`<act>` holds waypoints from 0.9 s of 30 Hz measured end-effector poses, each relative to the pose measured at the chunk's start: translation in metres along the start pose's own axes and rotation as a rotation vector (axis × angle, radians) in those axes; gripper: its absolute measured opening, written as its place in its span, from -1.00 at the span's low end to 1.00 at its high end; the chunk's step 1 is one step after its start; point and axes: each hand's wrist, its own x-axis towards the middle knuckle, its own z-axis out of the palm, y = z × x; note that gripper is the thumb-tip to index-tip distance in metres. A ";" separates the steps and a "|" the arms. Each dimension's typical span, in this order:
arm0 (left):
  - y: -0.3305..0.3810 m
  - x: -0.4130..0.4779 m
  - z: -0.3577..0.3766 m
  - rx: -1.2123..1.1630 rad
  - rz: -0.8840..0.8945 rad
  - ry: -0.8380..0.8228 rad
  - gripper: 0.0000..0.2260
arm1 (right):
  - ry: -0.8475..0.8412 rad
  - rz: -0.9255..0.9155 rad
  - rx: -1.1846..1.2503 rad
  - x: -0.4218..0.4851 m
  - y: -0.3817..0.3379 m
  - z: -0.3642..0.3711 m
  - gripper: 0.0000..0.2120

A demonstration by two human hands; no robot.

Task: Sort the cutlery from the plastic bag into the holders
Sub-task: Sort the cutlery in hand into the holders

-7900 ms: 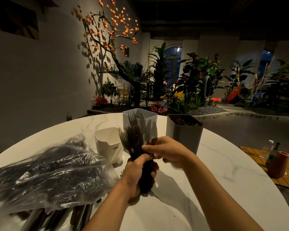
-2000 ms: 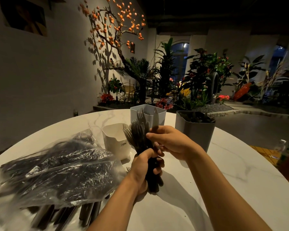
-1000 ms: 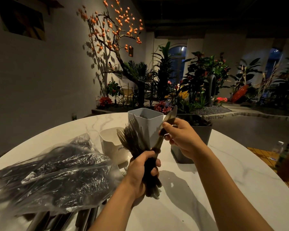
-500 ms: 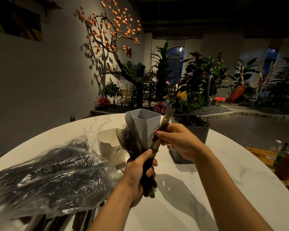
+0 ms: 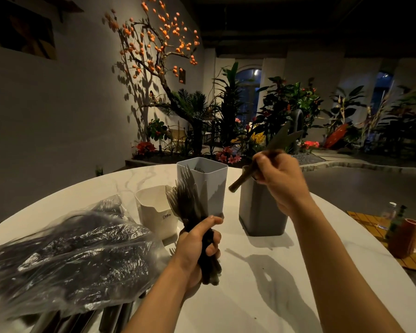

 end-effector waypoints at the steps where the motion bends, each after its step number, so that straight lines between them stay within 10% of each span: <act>1: 0.000 0.000 0.000 0.007 0.004 0.002 -0.64 | 0.070 -0.063 -0.046 0.002 -0.002 -0.005 -0.88; 7: -0.001 0.001 0.000 0.032 0.006 0.007 -0.65 | 0.301 -0.248 -0.340 0.009 0.001 -0.031 -0.92; 16: -0.001 -0.002 0.003 0.044 -0.028 0.033 -0.79 | 0.170 0.042 -0.888 0.009 0.041 -0.021 -0.76; 27: 0.000 -0.001 0.003 0.028 -0.035 -0.029 -0.78 | 0.435 -0.455 -0.818 0.007 0.032 -0.017 -0.28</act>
